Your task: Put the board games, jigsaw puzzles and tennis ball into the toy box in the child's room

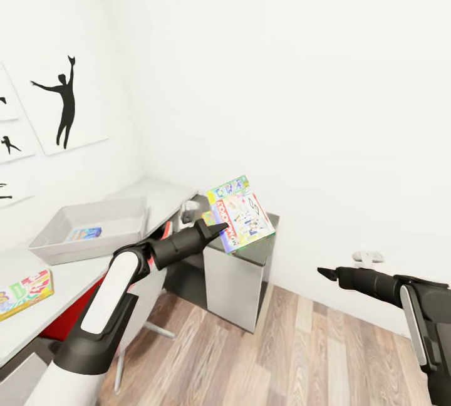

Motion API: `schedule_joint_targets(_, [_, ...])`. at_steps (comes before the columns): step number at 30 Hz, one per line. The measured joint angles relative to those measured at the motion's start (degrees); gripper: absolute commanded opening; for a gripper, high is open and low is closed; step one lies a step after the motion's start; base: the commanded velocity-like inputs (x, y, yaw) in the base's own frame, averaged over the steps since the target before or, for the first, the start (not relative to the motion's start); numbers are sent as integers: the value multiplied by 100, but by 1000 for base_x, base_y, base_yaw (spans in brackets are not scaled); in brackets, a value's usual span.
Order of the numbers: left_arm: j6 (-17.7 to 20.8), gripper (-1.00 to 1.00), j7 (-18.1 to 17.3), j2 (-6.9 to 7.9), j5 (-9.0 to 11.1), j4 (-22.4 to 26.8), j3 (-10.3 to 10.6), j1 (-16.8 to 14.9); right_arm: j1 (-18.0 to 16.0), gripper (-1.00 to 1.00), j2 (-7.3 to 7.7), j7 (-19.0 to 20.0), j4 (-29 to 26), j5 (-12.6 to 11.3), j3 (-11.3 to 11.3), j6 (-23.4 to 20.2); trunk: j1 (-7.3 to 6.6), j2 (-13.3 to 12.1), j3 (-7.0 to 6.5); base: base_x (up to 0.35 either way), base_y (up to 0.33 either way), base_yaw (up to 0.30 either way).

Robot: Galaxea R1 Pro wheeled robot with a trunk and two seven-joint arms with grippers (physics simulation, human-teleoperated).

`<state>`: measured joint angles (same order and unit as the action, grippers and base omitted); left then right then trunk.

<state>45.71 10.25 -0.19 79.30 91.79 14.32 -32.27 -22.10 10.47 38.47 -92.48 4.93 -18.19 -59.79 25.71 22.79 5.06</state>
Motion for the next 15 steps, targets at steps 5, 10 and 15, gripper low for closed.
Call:
schedule_joint_targets(5, [0,-100,6,2,-9,-6,0,0,0,100,-13,12,0,0,4,0,0,0,13,340,0,297])
schedule_joint_targets(10, [1,-100,8,3,-12,-7,-3,0,0,100,-17,11,0,0,5,0,0,0,27,340,0,297])
schedule_joint_targets(15, [0,-100,8,1,-10,-8,-6,0,0,100,-19,16,0,0,11,0,0,0,42,340,0,297])
